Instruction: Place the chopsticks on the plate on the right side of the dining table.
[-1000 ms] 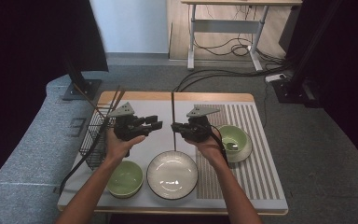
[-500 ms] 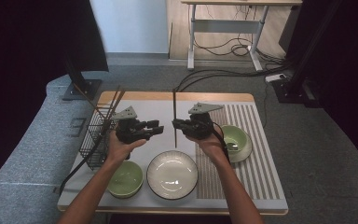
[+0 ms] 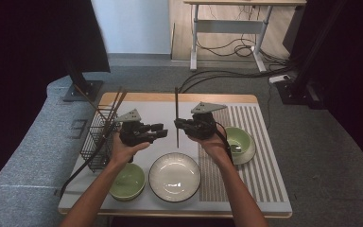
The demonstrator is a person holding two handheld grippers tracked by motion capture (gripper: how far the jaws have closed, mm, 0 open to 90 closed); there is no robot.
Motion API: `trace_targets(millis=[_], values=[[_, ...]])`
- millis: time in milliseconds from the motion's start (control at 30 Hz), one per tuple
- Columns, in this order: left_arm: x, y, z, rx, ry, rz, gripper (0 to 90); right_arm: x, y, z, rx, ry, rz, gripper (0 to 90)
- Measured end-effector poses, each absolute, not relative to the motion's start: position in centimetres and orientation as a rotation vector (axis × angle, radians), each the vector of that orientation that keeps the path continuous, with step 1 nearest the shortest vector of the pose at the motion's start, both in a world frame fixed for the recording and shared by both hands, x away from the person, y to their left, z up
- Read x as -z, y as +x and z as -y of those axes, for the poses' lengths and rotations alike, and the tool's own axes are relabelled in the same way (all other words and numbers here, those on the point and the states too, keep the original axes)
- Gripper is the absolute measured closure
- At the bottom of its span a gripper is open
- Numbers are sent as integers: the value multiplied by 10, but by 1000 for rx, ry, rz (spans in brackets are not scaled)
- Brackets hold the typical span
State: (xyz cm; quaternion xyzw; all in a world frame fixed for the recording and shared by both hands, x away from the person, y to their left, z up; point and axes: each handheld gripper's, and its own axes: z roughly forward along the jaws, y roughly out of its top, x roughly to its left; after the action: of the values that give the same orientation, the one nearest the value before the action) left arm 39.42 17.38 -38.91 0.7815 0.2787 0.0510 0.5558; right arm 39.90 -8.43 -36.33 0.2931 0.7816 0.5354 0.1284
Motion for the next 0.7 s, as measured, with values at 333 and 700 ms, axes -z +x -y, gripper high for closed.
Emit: trace_targets(millis=[333, 700], values=[[390, 395, -171, -116, 1855, -657, 612, 355, 398, 79, -1575, 840, -2267, 843], [391, 396, -170, -110, 1863, -655, 613, 353, 399, 78, -1583, 836, -2264, 843]])
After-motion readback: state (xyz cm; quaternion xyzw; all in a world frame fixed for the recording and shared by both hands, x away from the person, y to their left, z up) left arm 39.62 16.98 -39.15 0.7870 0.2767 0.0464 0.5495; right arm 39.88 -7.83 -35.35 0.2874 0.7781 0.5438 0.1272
